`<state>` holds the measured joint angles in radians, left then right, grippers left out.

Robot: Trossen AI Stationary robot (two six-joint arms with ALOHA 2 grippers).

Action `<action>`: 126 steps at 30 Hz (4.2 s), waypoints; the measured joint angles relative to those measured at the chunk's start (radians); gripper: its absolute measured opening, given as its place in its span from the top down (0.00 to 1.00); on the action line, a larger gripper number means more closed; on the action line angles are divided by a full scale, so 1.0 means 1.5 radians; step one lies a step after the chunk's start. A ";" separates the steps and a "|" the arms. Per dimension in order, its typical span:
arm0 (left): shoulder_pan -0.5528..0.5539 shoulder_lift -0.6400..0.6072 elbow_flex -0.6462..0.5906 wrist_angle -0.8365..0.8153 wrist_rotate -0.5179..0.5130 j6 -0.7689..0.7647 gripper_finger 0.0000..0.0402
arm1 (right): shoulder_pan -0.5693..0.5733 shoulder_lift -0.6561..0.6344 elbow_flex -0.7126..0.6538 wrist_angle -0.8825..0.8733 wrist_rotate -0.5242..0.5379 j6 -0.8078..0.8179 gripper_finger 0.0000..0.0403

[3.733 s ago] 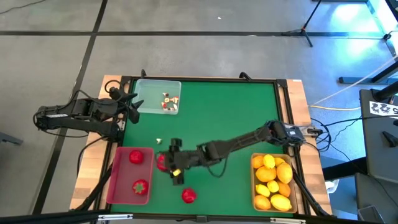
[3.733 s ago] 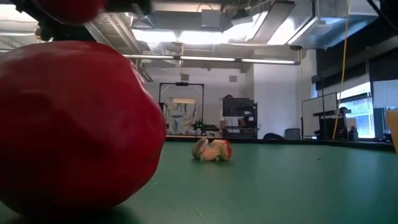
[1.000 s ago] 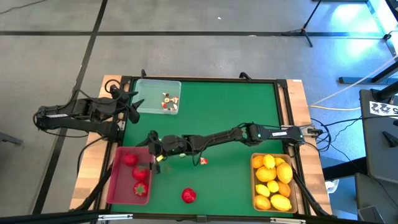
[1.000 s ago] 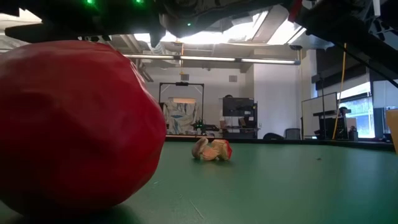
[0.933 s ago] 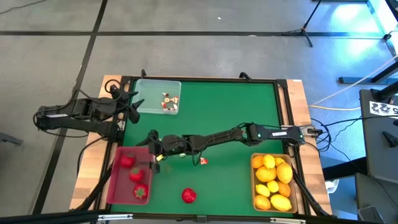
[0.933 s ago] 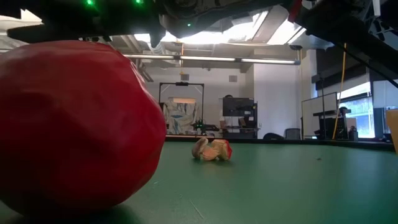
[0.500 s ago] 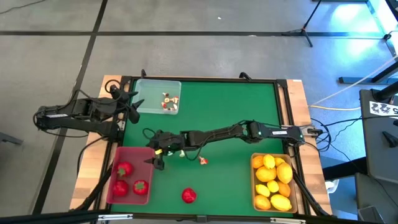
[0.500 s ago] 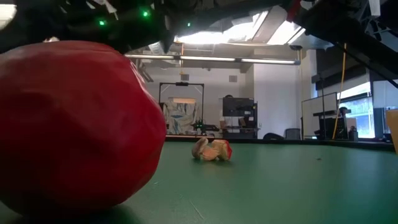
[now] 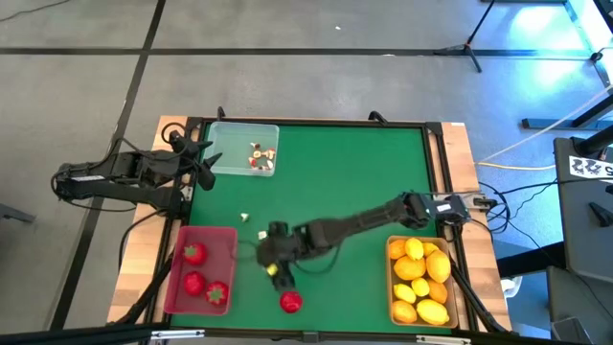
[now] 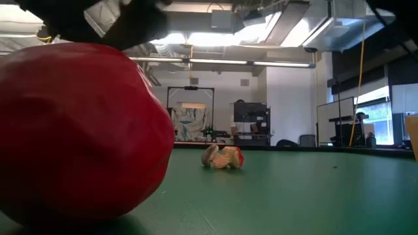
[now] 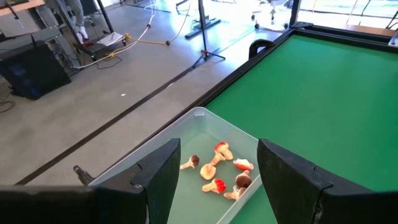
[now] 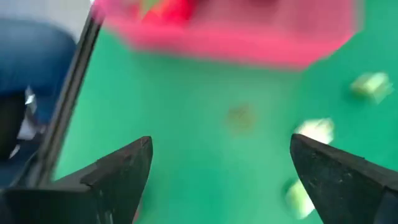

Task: Sort produce into baskets
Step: Put the tomato into the pink bin

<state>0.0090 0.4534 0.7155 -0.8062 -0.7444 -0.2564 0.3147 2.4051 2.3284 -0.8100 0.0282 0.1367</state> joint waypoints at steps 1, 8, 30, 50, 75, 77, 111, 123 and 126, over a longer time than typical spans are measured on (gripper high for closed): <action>0.000 0.000 0.000 0.000 0.000 -0.002 0.48 | 0.013 -0.001 0.000 -0.025 0.004 0.015 0.07; 0.000 0.000 0.000 -0.008 0.000 -0.019 0.48 | 0.088 0.003 -0.001 -0.106 -0.003 0.107 0.07; 0.000 -0.001 0.000 -0.058 0.001 -0.074 0.48 | 0.102 0.083 -0.002 -0.032 -0.151 0.203 0.07; 0.000 -0.001 0.000 -0.059 0.000 -0.077 0.48 | 0.095 0.098 0.000 -0.077 -0.198 0.220 0.20; 0.000 0.000 0.000 -0.063 0.000 -0.082 0.48 | 0.003 0.059 -0.002 0.050 -0.118 0.096 0.33; 0.000 0.000 0.000 -0.062 0.000 -0.082 0.48 | -0.009 0.059 -0.002 0.095 -0.120 0.086 0.33; 0.000 0.000 0.000 -0.043 -0.001 -0.042 0.48 | -0.108 0.173 -0.001 0.613 -0.062 -0.146 0.26; 0.000 0.000 0.000 -0.043 -0.002 -0.041 0.48 | -0.114 0.167 0.018 0.612 -0.045 -0.127 0.18; 0.000 0.000 0.000 -0.043 -0.002 -0.041 0.48 | -0.118 0.165 0.018 0.611 -0.072 -0.110 0.18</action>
<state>0.0092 0.4530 0.7155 -0.8711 -0.7479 -0.3180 0.1375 2.6526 2.3562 0.1070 -0.0799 -0.0284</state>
